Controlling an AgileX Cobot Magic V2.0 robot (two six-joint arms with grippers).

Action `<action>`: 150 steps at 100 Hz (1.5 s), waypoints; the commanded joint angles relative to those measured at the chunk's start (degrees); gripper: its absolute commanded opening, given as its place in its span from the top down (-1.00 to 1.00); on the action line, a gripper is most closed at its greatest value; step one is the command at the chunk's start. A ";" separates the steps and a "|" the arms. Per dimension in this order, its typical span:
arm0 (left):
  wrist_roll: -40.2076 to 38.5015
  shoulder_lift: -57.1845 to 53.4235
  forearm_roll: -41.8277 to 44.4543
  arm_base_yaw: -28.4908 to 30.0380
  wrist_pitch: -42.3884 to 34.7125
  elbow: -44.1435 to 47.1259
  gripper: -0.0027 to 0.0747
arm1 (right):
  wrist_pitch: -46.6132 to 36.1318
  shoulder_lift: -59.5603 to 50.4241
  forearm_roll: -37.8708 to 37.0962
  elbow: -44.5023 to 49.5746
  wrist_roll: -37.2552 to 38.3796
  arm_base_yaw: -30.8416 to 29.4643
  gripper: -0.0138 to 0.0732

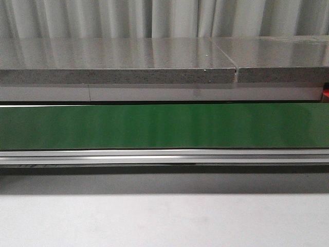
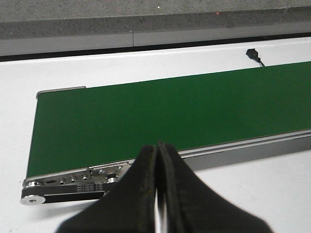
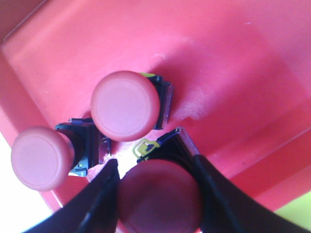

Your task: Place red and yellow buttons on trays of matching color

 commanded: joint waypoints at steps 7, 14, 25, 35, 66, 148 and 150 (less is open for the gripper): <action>0.13 0.37 -0.65 -0.50 -4.00 -1.36 0.99 | -2.90 -2.79 0.75 -1.50 -0.32 -0.08 0.21; 0.13 0.37 -0.65 -0.50 -4.00 -1.36 0.99 | -2.90 -2.79 0.75 -1.50 -0.32 -0.08 0.21; 0.13 0.37 -0.65 -0.50 -4.00 -1.36 0.99 | -3.00 -2.67 0.75 -1.50 -0.32 -0.08 0.21; 0.13 0.37 -0.65 -0.50 -4.00 -1.36 0.99 | -2.86 -2.22 0.75 -1.50 -0.32 -0.08 0.21; 0.13 0.37 -0.65 -0.50 -4.00 -1.36 0.99 | -1.78 -0.42 0.77 -1.50 -0.37 -0.08 -0.10; 0.13 0.37 -0.65 -0.50 -4.00 -1.36 0.99 | 0.77 -16.73 -2.06 -1.50 -5.34 3.43 -0.54; 0.13 0.37 -0.65 -0.50 -4.00 -1.36 0.99 | 1.04 -17.24 -2.24 -1.50 -5.34 3.92 -0.47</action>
